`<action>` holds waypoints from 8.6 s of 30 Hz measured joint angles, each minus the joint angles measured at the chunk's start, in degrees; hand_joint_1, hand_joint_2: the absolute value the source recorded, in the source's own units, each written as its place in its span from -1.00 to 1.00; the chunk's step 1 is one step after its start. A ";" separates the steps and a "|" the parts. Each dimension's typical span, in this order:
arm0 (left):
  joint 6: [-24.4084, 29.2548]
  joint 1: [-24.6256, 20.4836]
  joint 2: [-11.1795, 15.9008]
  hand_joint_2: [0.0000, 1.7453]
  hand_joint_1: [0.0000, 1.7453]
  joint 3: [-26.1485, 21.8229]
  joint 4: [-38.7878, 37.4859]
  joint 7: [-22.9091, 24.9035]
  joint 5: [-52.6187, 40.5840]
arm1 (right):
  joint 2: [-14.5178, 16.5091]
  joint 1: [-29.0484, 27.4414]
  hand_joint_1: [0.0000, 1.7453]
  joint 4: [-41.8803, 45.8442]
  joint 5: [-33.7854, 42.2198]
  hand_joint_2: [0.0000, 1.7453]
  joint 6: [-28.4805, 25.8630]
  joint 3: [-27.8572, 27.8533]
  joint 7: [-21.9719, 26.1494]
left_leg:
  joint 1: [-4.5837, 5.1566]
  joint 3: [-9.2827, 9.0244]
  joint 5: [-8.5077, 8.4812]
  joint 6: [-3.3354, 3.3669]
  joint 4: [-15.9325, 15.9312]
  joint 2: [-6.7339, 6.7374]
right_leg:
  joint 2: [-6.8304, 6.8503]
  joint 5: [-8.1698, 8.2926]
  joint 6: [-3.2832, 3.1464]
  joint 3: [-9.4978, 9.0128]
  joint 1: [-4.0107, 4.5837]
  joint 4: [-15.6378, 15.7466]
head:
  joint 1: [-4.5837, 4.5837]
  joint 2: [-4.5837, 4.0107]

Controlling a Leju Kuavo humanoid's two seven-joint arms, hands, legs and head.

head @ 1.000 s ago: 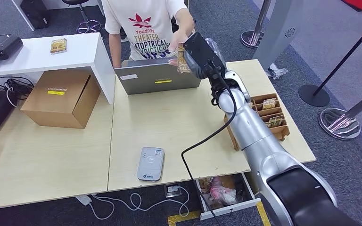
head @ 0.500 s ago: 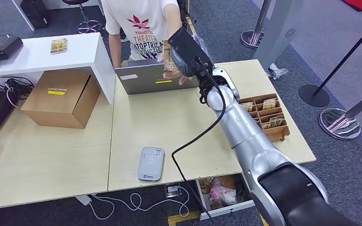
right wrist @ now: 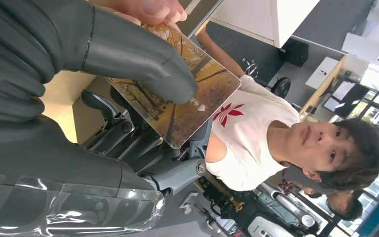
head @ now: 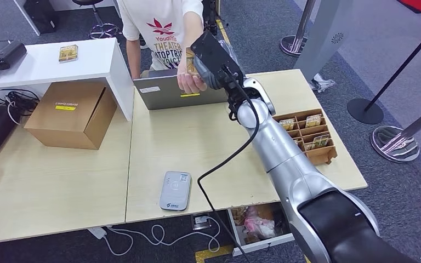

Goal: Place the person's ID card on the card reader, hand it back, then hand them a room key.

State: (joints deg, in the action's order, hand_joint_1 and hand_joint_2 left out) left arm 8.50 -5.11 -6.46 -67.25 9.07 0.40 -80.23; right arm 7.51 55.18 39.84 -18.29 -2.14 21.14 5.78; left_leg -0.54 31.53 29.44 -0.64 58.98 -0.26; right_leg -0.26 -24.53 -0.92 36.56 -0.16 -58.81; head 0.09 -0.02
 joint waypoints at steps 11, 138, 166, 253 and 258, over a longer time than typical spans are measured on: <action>-0.31 0.01 0.20 -1.00 -1.00 0.00 0.00 -0.39 -0.71 | -0.29 0.00 -1.00 -0.91 0.07 1.00 -0.26 0.00 -0.14 | 0.00 -0.02 0.00 0.00 0.00 0.01 | -0.01 0.00 0.00 0.00 0.00 0.00 | 0.00 0.00; -1.71 0.86 2.11 -1.00 -1.00 -2.92 0.00 0.01 2.14 | -32.76 -30.43 -0.96 26.43 -26.43 1.00 12.76 3.34 -6.19 | 0.04 0.11 0.12 0.18 0.02 -0.11 | 0.18 -0.07 0.09 -0.01 -0.03 0.08 | -0.01 0.00; -1.75 1.07 2.21 -1.00 -1.00 -2.92 0.00 -1.53 1.96 | -33.05 -28.35 -0.69 23.97 -28.62 1.00 11.78 5.09 -9.82 | 0.09 0.10 0.11 0.19 0.04 -0.34 | 0.32 -0.09 0.12 -0.02 -0.03 0.08 | -0.02 0.00; -0.74 1.17 0.63 -1.00 -1.00 -2.84 0.00 -3.70 1.39 | -31.19 -23.34 -0.08 14.41 -31.71 1.00 11.76 6.01 -3.63 | 0.06 0.17 0.10 0.26 0.03 -0.32 | 0.32 -0.09 0.12 -0.02 -0.06 0.09 | -0.02 0.00; -0.72 1.17 0.63 -1.00 -1.00 -2.84 0.00 -3.60 1.42 | -31.00 -23.33 -0.10 13.92 -31.73 1.00 11.74 6.06 -3.70 | 0.06 0.17 0.10 0.26 0.03 -0.32 | 0.32 -0.09 0.12 -0.01 -0.06 0.09 | -0.02 0.00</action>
State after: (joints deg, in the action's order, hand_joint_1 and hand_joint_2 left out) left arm 7.78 -3.94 -5.84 -70.09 9.07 -3.19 -78.82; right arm -23.49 31.85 53.76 -50.03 9.60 27.20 2.08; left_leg -0.48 31.70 29.55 -0.38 59.01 -0.58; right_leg 0.06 -24.62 -0.80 36.54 -0.22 -58.72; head 0.07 -0.02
